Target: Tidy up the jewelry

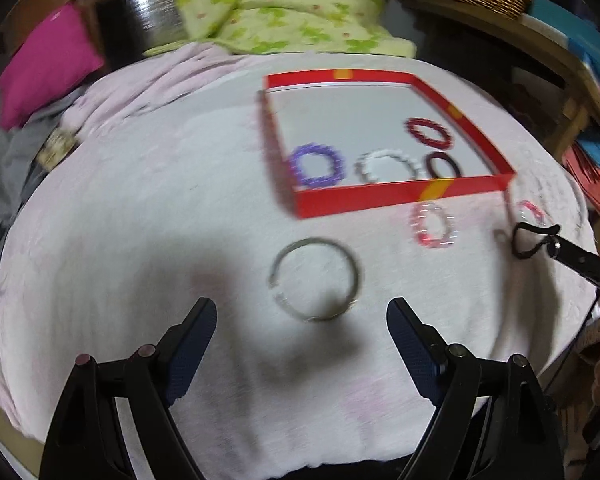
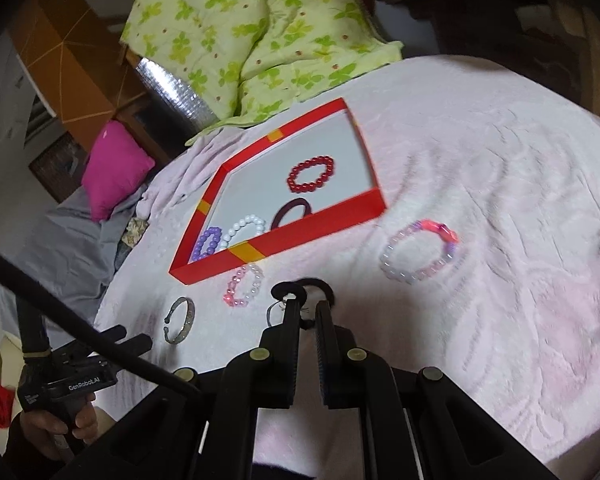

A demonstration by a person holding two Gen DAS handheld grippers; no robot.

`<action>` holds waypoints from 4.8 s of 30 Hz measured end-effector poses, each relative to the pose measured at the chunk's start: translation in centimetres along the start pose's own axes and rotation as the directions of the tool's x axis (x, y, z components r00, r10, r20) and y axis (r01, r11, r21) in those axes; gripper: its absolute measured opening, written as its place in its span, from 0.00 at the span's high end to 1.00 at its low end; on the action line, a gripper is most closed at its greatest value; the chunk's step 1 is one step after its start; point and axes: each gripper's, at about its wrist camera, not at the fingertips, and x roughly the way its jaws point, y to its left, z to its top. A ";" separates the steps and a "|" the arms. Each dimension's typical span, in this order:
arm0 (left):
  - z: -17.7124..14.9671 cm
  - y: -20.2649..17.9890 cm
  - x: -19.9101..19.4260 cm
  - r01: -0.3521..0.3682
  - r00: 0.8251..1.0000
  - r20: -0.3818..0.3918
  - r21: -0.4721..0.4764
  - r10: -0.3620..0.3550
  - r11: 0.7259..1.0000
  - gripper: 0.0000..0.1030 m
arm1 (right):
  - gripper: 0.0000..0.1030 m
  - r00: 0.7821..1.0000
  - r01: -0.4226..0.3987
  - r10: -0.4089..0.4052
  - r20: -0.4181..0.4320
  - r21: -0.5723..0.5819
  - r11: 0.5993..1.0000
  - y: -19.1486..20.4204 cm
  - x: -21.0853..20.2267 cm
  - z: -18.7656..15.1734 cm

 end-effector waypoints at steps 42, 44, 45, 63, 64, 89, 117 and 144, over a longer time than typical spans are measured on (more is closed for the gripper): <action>-0.1 0.8 4.7 0.073 0.997 0.006 0.030 -0.074 0.997 0.40 | 0.68 0.976 0.180 -0.199 -0.085 -0.192 0.965 3.0 5.5 -0.3; -0.2 1.1 4.5 0.073 0.997 0.006 0.023 -0.073 0.997 0.40 | 0.84 0.971 0.206 -0.225 -0.075 -0.206 0.957 2.9 5.4 -0.4; -0.3 1.3 4.3 0.072 0.997 0.006 0.020 -0.072 0.997 0.39 | 0.86 0.971 0.210 -0.229 -0.071 -0.205 0.956 2.7 5.2 -0.4; 0.4 3.4 4.8 0.099 0.995 0.009 0.033 -0.099 0.995 0.25 | 0.84 0.993 0.108 -0.116 -0.037 -0.166 0.980 2.5 2.7 0.6; 0.4 3.3 4.9 0.108 0.994 0.009 0.032 -0.108 0.994 0.25 | 0.79 0.992 0.111 -0.121 -0.046 -0.176 0.978 2.7 3.2 0.7; -2.3 0.7 2.8 0.214 0.976 0.011 0.109 -0.217 0.971 0.23 | 0.91 0.986 0.028 -0.064 -0.156 -0.227 0.974 2.5 5.3 -1.6; -2.1 -0.4 3.3 0.196 0.980 0.000 0.178 -0.199 0.964 0.39 | 0.93 0.982 0.113 -0.155 -0.105 -0.325 0.939 4.3 5.3 -2.3; 7.7 -1.9 -0.6 0.113 0.972 0.177 0.227 -0.155 0.967 0.39 | 0.93 1.000 0.012 -0.006 0.024 -0.254 0.967 5.5 3.1 7.6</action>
